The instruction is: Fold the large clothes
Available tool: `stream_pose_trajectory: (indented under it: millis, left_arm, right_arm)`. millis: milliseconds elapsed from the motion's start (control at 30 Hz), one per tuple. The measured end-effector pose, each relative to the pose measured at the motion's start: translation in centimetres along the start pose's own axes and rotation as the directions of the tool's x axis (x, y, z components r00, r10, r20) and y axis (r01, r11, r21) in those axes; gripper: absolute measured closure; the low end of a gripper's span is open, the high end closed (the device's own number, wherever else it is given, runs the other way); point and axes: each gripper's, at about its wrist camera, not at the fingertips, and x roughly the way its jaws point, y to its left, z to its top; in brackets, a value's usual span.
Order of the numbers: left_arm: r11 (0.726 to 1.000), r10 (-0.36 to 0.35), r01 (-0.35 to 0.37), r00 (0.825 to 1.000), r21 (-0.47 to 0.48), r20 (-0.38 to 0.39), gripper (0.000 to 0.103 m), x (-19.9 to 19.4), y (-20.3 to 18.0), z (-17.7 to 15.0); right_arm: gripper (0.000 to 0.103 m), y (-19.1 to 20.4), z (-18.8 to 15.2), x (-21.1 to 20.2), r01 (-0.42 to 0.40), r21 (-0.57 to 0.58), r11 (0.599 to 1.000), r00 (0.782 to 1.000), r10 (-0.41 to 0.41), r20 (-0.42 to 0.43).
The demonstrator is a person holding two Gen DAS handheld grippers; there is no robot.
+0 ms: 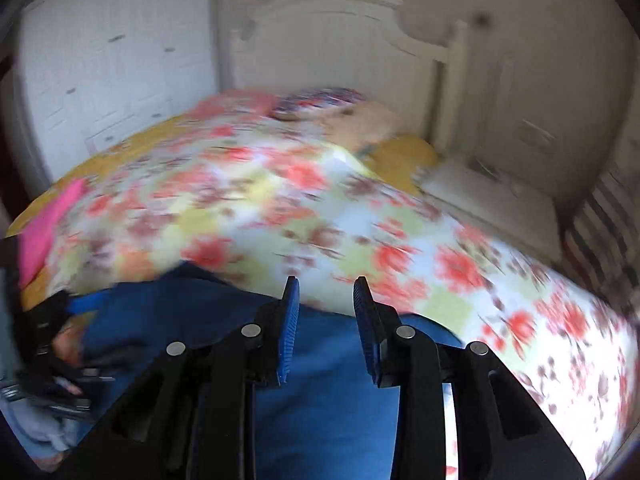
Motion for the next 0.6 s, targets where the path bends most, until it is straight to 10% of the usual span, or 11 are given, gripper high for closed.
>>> stream_pose_trajectory:
  millis: [100, 400, 600]
  left_arm:
    - [1.0, -0.005, 0.005, 1.0, -0.002, -0.008, 0.002, 0.1, 0.1, 0.1]
    - [1.0, 0.003, -0.004, 1.0, -0.018, -0.011, 0.002, 0.0, 0.5, -0.1]
    - [0.999, 0.024, -0.025, 0.999, -0.021, -0.025, 0.002, 0.2, 0.6, -0.1]
  right_arm:
    - [0.071, 2.6, -2.2, 6.4, 0.003, -0.099, 0.995, 0.976, -0.024, -0.215]
    - [0.071, 2.8, 1.3, 3.1, -0.099, -0.069, 0.993, 0.989, 0.09, -0.117]
    - [0.07, 3.5, 0.4, 8.9, -0.22, 0.009, 0.975, 0.935, 0.214, -0.282]
